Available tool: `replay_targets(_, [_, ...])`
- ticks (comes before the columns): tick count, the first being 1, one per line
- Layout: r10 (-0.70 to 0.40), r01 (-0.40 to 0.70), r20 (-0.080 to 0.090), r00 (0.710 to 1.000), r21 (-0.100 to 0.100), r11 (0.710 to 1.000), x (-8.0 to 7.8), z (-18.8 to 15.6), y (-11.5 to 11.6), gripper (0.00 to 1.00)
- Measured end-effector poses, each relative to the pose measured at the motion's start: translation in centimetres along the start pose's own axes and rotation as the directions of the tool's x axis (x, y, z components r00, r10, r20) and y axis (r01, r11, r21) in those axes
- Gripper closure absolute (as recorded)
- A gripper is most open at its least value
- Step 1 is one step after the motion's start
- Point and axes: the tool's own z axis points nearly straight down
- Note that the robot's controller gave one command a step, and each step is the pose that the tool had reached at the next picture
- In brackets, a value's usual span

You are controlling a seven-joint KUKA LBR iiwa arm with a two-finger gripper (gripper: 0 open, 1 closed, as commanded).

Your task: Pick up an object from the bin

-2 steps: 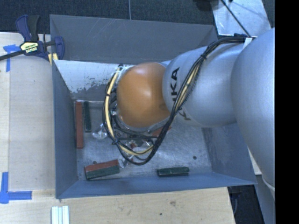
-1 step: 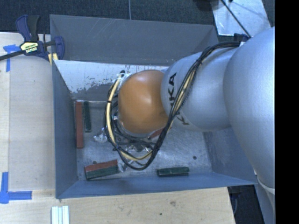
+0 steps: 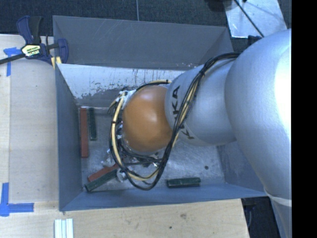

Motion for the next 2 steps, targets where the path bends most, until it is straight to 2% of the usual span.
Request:
replay_targets(1, [0.001, -0.001, 0.0, 1.0, 0.0, 1.0, 0.0, 0.0, 0.0, 1.0])
replay_targets(2, [0.099, -0.099, -0.015, 0.995, 0.001, 0.995, -0.8, -18.6, 0.2, 1.0])
